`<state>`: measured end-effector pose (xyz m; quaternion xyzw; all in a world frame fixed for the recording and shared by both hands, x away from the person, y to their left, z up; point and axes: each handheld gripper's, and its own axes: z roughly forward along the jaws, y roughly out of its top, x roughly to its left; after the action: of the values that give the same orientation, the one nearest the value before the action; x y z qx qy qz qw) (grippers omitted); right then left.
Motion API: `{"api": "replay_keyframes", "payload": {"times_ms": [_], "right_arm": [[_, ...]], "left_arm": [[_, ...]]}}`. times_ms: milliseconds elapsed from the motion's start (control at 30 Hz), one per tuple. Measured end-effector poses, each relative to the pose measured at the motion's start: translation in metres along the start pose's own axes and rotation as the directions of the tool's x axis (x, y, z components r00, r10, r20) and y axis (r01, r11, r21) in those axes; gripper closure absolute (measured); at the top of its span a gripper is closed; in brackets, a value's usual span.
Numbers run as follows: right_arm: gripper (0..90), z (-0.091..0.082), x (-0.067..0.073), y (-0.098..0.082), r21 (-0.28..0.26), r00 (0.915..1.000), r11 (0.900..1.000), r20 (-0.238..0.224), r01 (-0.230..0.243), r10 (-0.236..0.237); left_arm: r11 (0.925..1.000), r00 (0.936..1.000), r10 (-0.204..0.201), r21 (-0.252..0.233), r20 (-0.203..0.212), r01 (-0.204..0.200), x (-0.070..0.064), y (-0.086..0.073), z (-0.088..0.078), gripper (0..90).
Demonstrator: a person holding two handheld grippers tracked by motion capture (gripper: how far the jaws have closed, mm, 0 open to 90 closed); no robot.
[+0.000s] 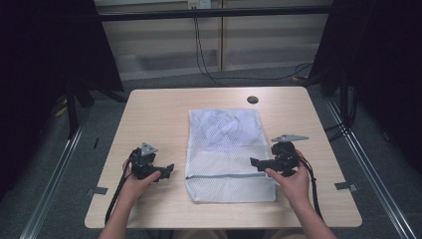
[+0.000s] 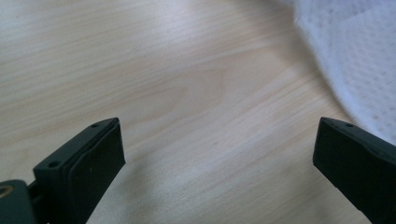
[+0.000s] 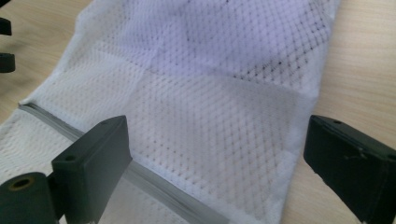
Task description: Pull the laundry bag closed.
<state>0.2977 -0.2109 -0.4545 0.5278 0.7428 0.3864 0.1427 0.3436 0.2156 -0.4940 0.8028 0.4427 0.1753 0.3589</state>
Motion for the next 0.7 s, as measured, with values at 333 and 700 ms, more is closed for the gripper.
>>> {"api": "replay_keyframes", "payload": {"times_ms": [333,700], "right_arm": [[7.6,0.003,0.014,0.003,0.009,0.9993,0.999,-0.02,0.031,-0.031],[7.9,0.014,0.04,0.01,0.011,0.9935,0.996,-0.079,0.083,-0.082]], "left_arm": [[0.9913,0.9821,-0.131,0.004,0.136,0.132,0.005,0.003,-0.014,7.5],[0.9829,0.9806,-0.139,0.139,0.138,0.12,0.01,0.008,-0.021,4.3]]}}
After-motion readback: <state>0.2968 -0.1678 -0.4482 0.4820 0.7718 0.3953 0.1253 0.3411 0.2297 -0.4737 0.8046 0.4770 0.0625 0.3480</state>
